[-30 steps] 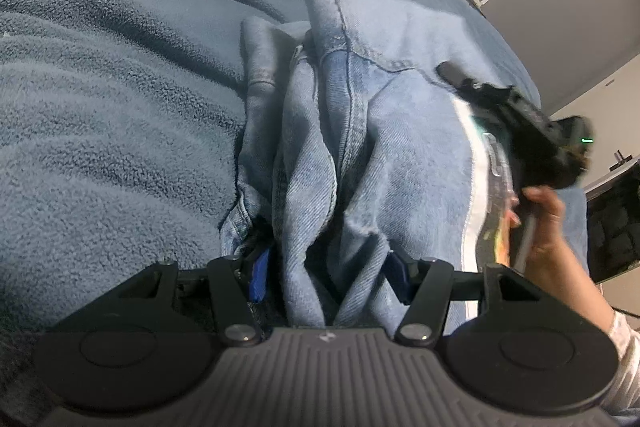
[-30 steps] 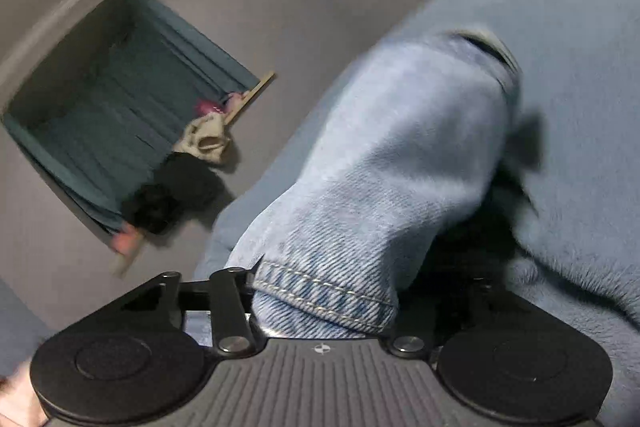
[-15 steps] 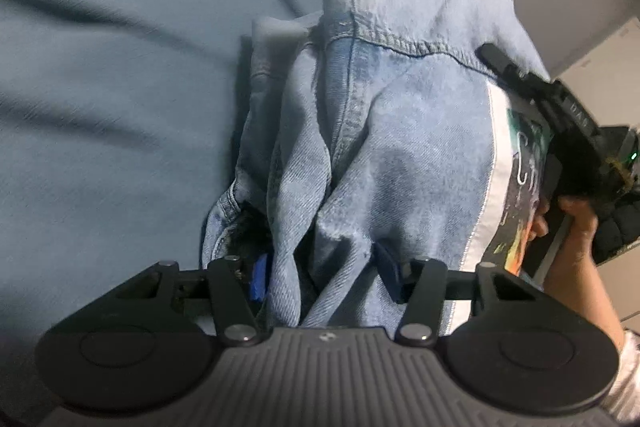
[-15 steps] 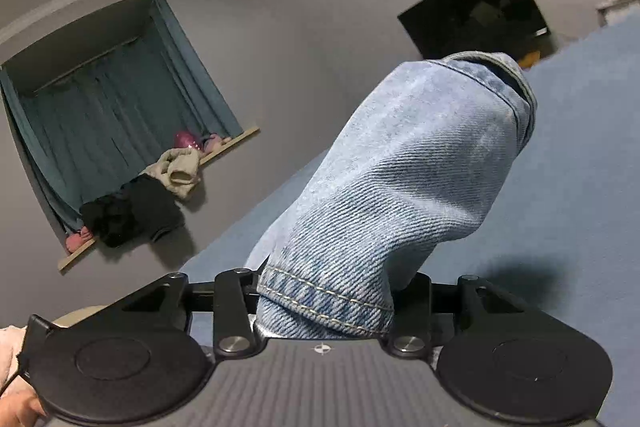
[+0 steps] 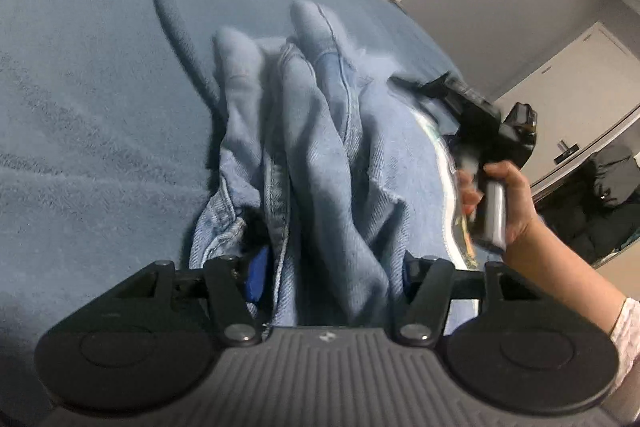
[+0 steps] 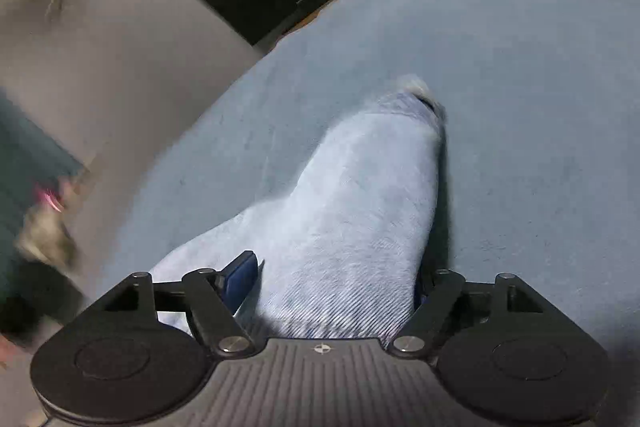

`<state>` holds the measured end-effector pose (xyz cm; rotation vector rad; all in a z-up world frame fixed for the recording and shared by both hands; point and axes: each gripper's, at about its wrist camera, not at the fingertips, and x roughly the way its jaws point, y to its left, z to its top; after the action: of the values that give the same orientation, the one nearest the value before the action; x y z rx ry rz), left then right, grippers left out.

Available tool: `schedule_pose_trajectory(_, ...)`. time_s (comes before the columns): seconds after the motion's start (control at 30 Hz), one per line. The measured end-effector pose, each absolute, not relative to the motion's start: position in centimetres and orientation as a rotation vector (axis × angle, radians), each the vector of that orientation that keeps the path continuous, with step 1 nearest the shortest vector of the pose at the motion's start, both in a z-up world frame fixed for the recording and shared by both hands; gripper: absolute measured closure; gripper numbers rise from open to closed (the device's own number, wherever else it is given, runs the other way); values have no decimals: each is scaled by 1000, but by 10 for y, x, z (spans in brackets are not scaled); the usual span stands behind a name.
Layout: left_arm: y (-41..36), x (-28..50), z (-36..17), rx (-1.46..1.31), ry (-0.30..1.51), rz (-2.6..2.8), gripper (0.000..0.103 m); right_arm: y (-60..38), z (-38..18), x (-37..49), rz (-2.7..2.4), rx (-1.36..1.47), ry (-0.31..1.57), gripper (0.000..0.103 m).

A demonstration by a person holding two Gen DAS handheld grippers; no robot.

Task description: Fold large clothes

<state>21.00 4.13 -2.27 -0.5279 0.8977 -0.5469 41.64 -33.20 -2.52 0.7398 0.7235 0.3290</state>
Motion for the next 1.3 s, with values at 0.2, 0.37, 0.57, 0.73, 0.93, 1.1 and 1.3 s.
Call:
schedule_pose_trajectory(0.2,35,205,-29,-512,885,-526,43,-324,-5,430,315,680,633,47)
schedule_pose_trajectory(0.37,22,184,-27,-430,834,-500,43,-322,5,397,136,614,609,17)
schedule_pose_trajectory(0.57,30,177,-29,-478,833,-496,51,-310,34,335,142,350,538,14)
schedule_pose_trajectory(0.73,30,167,-26,-441,797,-493,58,-218,64,332,307,178,610,15)
schedule_pose_trajectory(0.93,38,167,-30,-478,794,-517,61,-101,47,354,299,-113,740,25)
schedule_pose_trajectory(1.1,42,171,-34,-503,792,-540,72,-86,26,365,155,-195,789,41)
schedule_pose_trajectory(1.3,68,172,-36,-625,798,-523,88,-78,44,364,260,-37,779,90)
